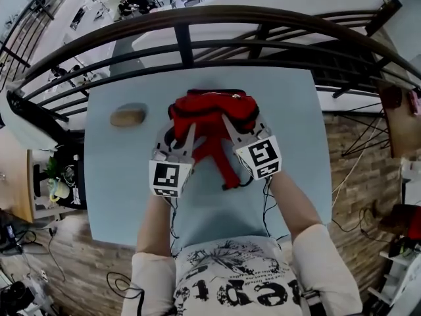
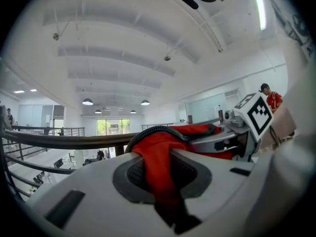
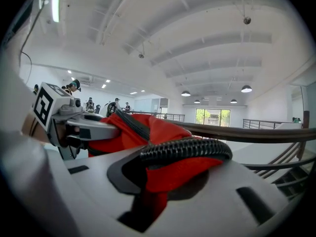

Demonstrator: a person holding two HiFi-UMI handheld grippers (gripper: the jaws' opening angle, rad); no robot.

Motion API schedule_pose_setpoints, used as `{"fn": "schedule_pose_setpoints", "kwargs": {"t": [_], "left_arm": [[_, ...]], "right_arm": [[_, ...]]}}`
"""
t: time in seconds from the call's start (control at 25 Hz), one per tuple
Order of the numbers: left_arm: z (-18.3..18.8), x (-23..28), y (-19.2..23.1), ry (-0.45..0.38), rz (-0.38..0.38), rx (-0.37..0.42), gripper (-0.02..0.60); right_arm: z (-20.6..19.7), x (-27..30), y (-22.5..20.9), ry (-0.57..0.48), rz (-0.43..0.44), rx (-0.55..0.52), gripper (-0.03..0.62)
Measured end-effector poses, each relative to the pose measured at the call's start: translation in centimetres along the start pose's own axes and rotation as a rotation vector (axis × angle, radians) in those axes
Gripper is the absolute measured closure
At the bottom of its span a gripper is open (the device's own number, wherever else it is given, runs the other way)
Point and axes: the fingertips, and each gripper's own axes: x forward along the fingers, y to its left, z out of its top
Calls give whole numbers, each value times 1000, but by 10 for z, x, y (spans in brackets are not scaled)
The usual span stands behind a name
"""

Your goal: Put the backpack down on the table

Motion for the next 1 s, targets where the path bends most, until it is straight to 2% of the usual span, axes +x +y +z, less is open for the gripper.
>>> {"fn": "schedule_pose_setpoints", "kwargs": {"t": [0.76, 1.0], "left_arm": [[-87, -83, -30, 152, -81, -133, 514], [-117, -104, -39, 200, -101, -154, 510]], "right_arm": [[-83, -46, 90, 148, -35, 118, 485], [-113, -60, 111, 189, -58, 158, 447]]}}
